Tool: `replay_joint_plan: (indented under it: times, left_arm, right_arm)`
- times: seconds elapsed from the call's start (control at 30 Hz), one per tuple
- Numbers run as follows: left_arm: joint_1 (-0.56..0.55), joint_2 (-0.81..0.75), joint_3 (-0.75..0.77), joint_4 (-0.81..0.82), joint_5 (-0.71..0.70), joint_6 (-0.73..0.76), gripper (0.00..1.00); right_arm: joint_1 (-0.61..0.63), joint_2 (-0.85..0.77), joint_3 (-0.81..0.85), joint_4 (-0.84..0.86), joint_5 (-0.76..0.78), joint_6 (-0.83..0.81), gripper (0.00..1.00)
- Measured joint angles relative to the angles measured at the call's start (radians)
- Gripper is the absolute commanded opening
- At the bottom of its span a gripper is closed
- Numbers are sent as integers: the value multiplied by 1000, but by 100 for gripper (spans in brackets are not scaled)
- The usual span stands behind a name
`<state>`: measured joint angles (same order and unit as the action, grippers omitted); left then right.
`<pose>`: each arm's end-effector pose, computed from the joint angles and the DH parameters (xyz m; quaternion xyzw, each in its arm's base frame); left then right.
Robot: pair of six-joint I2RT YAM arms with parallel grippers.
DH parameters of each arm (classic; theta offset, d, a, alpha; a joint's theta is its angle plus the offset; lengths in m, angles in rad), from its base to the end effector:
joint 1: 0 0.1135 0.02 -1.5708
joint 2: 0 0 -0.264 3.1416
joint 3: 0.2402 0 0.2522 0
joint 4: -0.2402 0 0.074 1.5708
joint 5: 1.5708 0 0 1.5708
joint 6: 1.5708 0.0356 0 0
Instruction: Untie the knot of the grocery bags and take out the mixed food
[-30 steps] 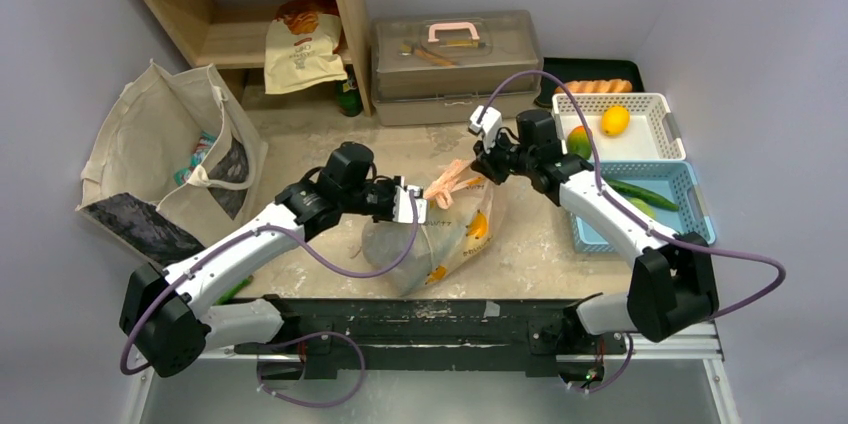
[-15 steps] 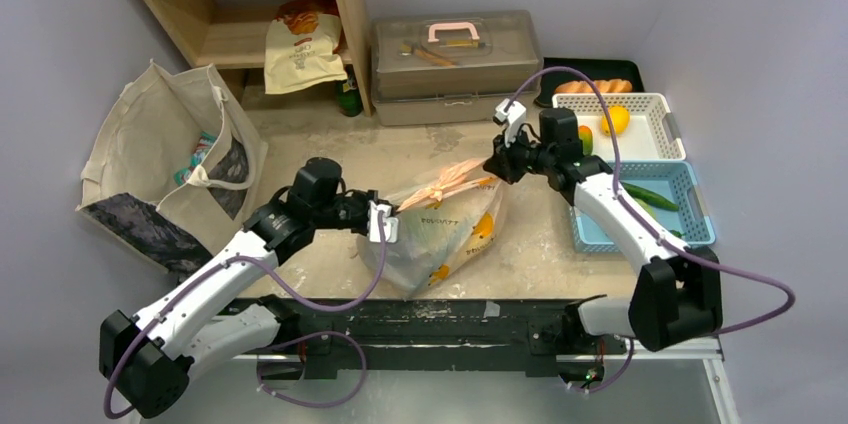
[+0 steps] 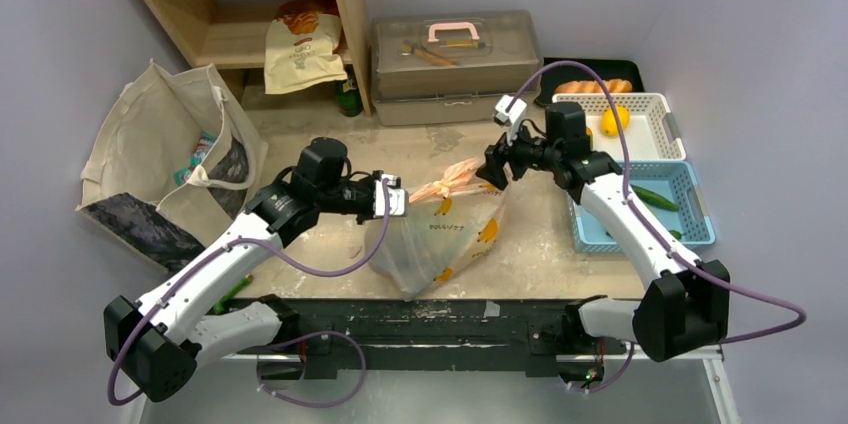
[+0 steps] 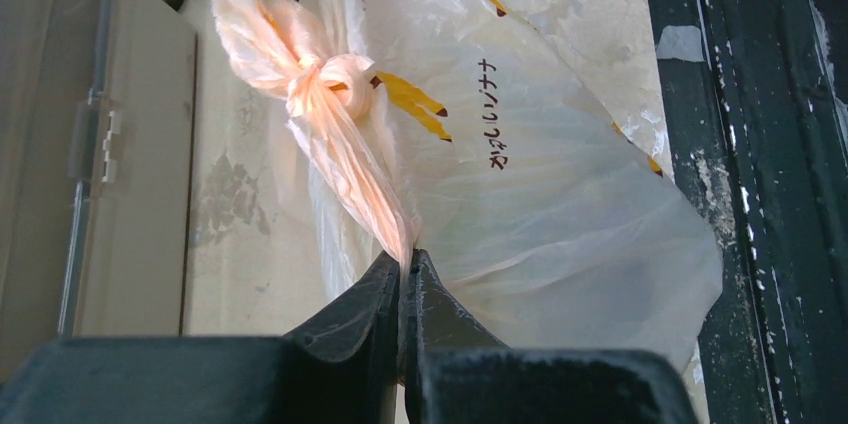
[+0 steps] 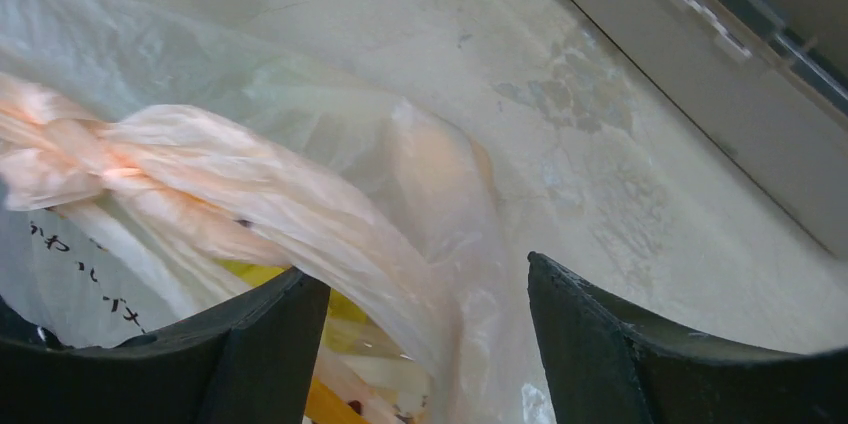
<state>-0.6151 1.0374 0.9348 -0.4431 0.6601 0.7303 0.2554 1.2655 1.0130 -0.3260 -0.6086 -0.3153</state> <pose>0.1694 -0.1464 0.3224 0.6380 0.5458 -0.2553 0.4794 0.2650 0.0902 0.3058 -0.3730 0.7649 0.2498 0.4619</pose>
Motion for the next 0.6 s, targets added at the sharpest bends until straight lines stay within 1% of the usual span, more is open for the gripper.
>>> replay_joint_plan:
  times: [0.07, 0.1, 0.13, 0.17, 0.2, 0.23, 0.27, 0.3, 0.33, 0.47, 0.6]
  left_arm:
    - [-10, 15, 0, -13, -1, 14, 0]
    - [-13, 21, 0, -16, -1, 20, 0]
    - [-16, 27, 0, -19, -2, 26, 0]
    - [-17, 29, 0, -20, -2, 30, 0]
    - [-17, 31, 0, -21, -3, 33, 0]
    - [-17, 32, 0, -21, -6, 39, 0]
    - [-17, 32, 0, -22, -10, 42, 0]
    - [-17, 33, 1, -22, -13, 44, 0]
    - [-17, 33, 1, -23, -14, 48, 0]
    - [-17, 32, 3, -24, -30, 66, 0]
    - [-17, 12, -9, -44, -52, 142, 0]
  right_arm:
    - [49, 7, 8, 5, 12, -34, 72]
    - [71, 14, 16, 5, 15, -53, 70]
    - [91, 26, 27, 5, 16, -71, 67]
    - [105, 38, 39, 5, 15, -88, 58]
    - [118, 55, 55, 5, 15, -110, 40]
    - [129, 72, 69, 5, 16, -134, 20]
    - [135, 90, 78, 8, 15, -155, 2]
    - [139, 107, 84, 10, 25, -169, 0]
    - [145, 120, 86, 13, 36, -181, 0]
    - [138, 176, 104, 19, 70, -123, 0]
    - [86, 170, 113, 20, 41, 15, 0]
